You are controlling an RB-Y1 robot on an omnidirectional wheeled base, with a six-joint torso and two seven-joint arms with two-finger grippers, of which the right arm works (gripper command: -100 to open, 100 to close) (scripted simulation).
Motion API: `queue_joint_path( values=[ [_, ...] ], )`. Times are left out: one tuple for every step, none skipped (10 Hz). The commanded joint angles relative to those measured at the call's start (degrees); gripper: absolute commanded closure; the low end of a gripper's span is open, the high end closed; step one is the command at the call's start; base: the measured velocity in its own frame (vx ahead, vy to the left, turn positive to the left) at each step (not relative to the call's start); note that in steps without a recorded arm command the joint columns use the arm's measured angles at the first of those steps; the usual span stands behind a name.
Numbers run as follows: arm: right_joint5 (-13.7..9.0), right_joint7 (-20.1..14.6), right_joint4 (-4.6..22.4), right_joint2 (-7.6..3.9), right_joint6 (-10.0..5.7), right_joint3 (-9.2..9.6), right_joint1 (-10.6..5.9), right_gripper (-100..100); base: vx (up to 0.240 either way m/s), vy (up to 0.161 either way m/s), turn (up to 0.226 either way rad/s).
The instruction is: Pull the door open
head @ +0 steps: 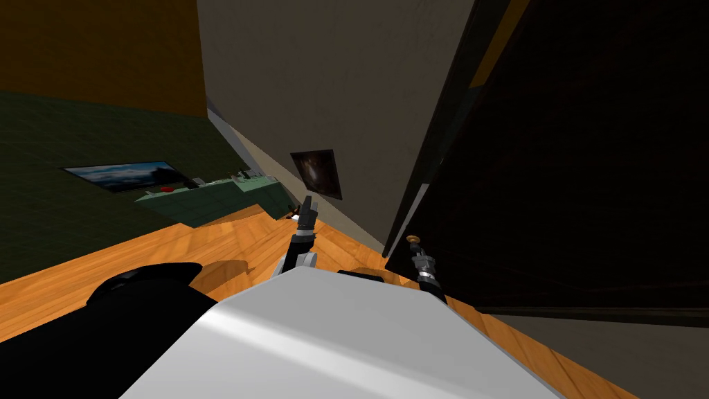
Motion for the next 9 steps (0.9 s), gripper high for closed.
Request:
queue_joint_path(
  values=[
    [-0.13, -2.82, -1.33, 1.06, -0.49, 1.26, -0.88, 100, -0.042, -0.011, 0.037],
    [-0.72, -4.28, -1.43, 1.06, -0.46, 1.52, -0.92, 100, -0.058, -0.028, 0.040],
    [-0.72, -5.14, -1.43, 1.06, -0.46, 1.52, -0.92, 100, -0.047, -0.015, 0.046],
    [-1.31, -7.20, -1.54, 1.06, -0.43, 1.77, -0.95, 100, -0.039, -0.014, 0.067],
    [-1.31, -7.46, -1.54, 1.06, -0.43, 1.77, -0.95, 100, -0.020, -0.014, 0.028],
    [-1.31, -7.46, -1.54, 1.06, -0.43, 1.77, -0.95, 100, -0.010, 0.002, -0.017],
    [-1.31, -7.46, -1.17, 1.06, -0.43, 1.77, -0.95, 100, -0.006, 0.008, 0.013],
    [-1.31, -7.46, -1.49, 1.06, -0.43, 1.77, -0.95, 100, 0.005, 0.001, -0.012],
    [-1.31, -7.46, -1.54, 1.06, -0.43, 1.77, -0.95, 100, 0.007, -0.009, -0.024]
  ],
)
